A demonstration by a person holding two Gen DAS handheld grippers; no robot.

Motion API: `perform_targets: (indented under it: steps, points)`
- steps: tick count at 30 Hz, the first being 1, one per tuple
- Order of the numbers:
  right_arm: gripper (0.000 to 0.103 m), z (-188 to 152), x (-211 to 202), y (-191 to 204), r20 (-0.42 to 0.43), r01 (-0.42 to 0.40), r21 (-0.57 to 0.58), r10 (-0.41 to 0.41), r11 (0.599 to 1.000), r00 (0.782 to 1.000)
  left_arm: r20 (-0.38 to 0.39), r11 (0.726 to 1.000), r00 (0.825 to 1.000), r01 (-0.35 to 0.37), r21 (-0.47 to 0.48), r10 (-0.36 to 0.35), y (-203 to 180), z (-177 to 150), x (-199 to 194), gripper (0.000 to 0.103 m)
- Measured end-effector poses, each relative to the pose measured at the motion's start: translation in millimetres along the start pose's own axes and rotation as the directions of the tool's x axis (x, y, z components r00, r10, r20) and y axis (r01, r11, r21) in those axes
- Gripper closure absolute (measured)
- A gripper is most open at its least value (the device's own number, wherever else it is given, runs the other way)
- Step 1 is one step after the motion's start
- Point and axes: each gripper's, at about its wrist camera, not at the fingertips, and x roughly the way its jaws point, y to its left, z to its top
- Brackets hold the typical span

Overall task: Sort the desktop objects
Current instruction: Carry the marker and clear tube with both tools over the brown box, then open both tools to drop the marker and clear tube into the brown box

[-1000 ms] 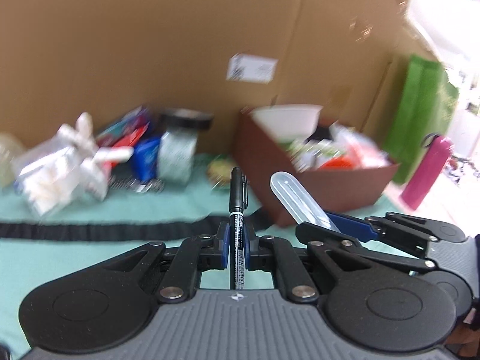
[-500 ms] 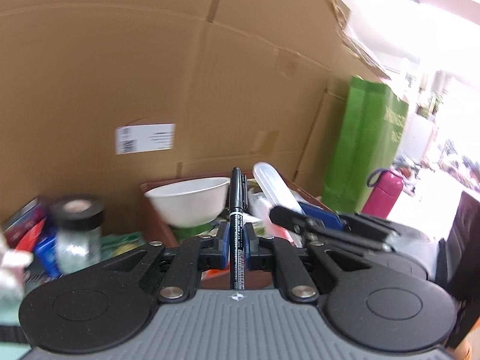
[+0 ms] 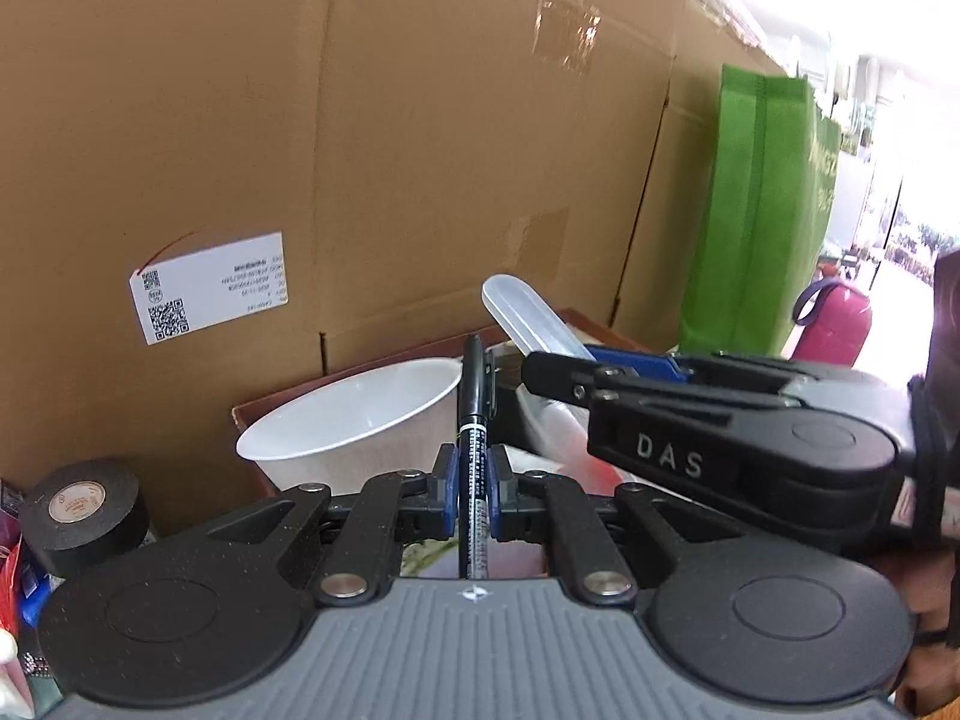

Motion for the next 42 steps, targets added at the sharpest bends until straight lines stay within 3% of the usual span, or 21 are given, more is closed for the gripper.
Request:
perform_targets:
  steps: [4,5,6,7,8,12,16,21,24,26,31,34,42]
  points:
    - [0.076,-4,15,3,-0.034,-0.003,-0.024,0.002,1.000,0.999,0.009,1.000,1.000,-0.004,0.010,0.004,4,-6,2,0.092]
    - [0.075,-6,18,4,-0.033,-0.001,-0.029,0.000,1.000,0.999,0.015,1.000,1.000,-0.010,0.015,0.010,4,-8,1,0.078]
    - [0.068,-7,12,8,-0.026,0.003,-0.036,-0.004,0.999,1.000,0.020,1.000,1.000,-0.016,0.014,0.016,5,-10,0,0.053]
    - [0.052,-9,11,8,-0.021,0.009,-0.036,-0.010,0.999,1.000,0.034,1.000,0.999,-0.017,0.003,0.017,7,-12,-2,0.042]
    - [0.047,-8,9,6,-0.013,0.012,-0.028,-0.013,1.000,1.000,0.054,1.000,0.998,-0.018,-0.009,0.018,7,-14,-5,0.029]
    - [0.040,-9,-8,0,0.021,0.003,0.004,-0.003,1.000,1.000,0.101,0.999,0.995,-0.008,-0.045,0.012,8,-19,-20,0.018]
    - [0.015,-10,-25,0,0.053,0.012,0.007,-0.012,1.000,0.999,0.120,0.996,0.993,0.001,-0.089,0.009,9,-28,-33,0.014]
    - [0.017,-12,-33,5,0.059,0.042,-0.046,-0.039,0.998,0.998,0.152,0.985,0.988,-0.015,-0.169,0.041,18,-45,-53,0.012]
    - [0.036,-15,-30,7,0.028,0.010,-0.048,-0.009,0.999,1.000,0.156,0.970,0.985,-0.031,-0.243,0.070,27,-54,-64,0.011]
    - [0.039,-18,-24,10,0.005,-0.001,-0.056,0.001,0.998,1.000,0.151,0.962,0.986,-0.033,-0.272,0.076,33,-60,-70,0.011]
    - [0.059,-29,-2,18,-0.049,-0.021,-0.085,0.017,0.996,0.999,0.142,0.953,0.985,-0.050,-0.299,0.096,39,-68,-78,0.011]
    - [0.062,-34,3,29,-0.084,-0.102,-0.098,0.094,0.990,0.992,0.138,0.949,0.986,-0.049,-0.310,0.096,40,-69,-78,0.011]
    - [0.065,-38,6,34,-0.069,-0.019,-0.145,0.009,0.989,0.998,0.142,0.954,0.985,-0.053,-0.295,0.098,36,-74,-83,0.011]
